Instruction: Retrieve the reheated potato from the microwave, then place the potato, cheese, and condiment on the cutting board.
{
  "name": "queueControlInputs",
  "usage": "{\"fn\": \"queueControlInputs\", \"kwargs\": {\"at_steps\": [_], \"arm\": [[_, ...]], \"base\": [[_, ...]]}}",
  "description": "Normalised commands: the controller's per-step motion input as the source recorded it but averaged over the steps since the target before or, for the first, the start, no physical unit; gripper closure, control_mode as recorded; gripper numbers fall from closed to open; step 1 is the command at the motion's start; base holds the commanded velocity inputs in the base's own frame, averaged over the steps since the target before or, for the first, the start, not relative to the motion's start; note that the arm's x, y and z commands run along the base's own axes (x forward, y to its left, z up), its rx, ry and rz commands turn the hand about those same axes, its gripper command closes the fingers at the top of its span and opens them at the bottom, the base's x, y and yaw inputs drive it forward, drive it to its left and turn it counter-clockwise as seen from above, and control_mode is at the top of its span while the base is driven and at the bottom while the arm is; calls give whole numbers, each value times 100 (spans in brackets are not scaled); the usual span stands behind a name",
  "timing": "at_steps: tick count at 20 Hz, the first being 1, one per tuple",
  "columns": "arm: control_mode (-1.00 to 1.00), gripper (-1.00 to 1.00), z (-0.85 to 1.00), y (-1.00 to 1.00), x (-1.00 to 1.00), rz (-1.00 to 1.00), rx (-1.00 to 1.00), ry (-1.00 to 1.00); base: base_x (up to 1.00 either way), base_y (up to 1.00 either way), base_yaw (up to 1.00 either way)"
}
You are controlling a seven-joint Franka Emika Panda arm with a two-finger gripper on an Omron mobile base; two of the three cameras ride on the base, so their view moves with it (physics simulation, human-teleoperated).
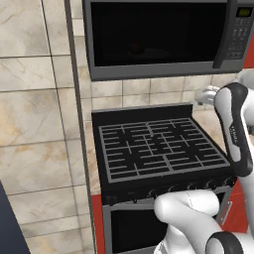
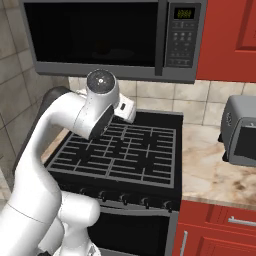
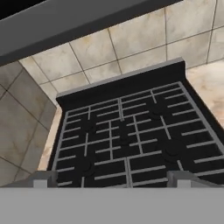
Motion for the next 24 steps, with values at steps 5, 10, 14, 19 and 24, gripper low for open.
{"fn": "queueControlInputs", "kwargs": {"at_steps": [5,10,14,19,24], "arm": [[-100,-100,33,-41,-12,11,0,-2],[-100,-100,17,-36,-4,10,-2,-13],[-100,-100,13,-19,0,13,-2,-15],[-100,-100,25,-11,10,2,0,-4],[-100,-100,28,-10,20,0,0,-4]], "base": [[0,0,0],[0,0,0],[0,0,0],[0,0,0],[0,0,0]]}}
